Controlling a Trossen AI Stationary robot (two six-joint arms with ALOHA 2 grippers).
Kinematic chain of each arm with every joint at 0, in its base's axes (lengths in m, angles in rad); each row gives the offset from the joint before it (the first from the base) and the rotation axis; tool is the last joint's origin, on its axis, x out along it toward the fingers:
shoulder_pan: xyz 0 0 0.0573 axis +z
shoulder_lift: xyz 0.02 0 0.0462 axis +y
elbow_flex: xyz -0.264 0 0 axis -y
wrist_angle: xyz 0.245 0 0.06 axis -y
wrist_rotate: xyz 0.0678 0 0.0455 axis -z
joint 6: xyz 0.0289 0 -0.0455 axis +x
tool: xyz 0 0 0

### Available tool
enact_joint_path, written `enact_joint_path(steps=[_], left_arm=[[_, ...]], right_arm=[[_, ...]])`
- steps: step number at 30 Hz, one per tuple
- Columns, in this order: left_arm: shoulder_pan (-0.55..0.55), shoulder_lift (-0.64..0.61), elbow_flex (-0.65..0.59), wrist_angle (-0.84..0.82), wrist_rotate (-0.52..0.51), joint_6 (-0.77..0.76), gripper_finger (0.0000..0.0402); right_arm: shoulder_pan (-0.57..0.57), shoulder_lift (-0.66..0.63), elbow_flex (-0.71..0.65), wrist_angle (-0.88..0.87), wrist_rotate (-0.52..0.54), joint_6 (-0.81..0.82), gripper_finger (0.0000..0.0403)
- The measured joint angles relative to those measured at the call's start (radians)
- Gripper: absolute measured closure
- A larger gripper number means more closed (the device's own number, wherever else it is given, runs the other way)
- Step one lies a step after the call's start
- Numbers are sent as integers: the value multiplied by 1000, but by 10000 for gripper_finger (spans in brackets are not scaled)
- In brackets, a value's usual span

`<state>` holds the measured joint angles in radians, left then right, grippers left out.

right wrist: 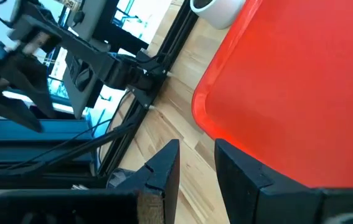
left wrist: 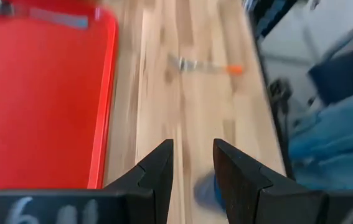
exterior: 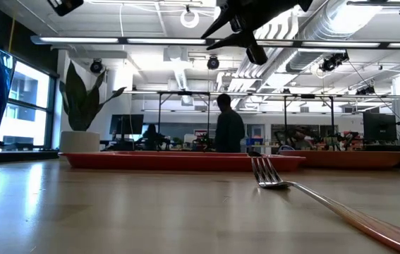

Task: Pick and place plate/cup/fork/spoon on tray
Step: Put the blue cup on the red serving tray to the top right of the blue spoon

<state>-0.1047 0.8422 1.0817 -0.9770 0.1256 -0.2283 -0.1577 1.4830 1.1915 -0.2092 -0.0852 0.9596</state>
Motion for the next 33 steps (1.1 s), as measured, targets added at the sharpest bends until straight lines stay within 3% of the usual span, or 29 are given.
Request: enact_joint_path(steps=[14,33], left_arm=[[-310,156,-6,-81,-191,-240,298],[-536,417,-6,-73,-294,-464,298]], right_arm=[[0,0,0,-18,-40,-63,311],[0,0,0,-19,-91,-130,311]])
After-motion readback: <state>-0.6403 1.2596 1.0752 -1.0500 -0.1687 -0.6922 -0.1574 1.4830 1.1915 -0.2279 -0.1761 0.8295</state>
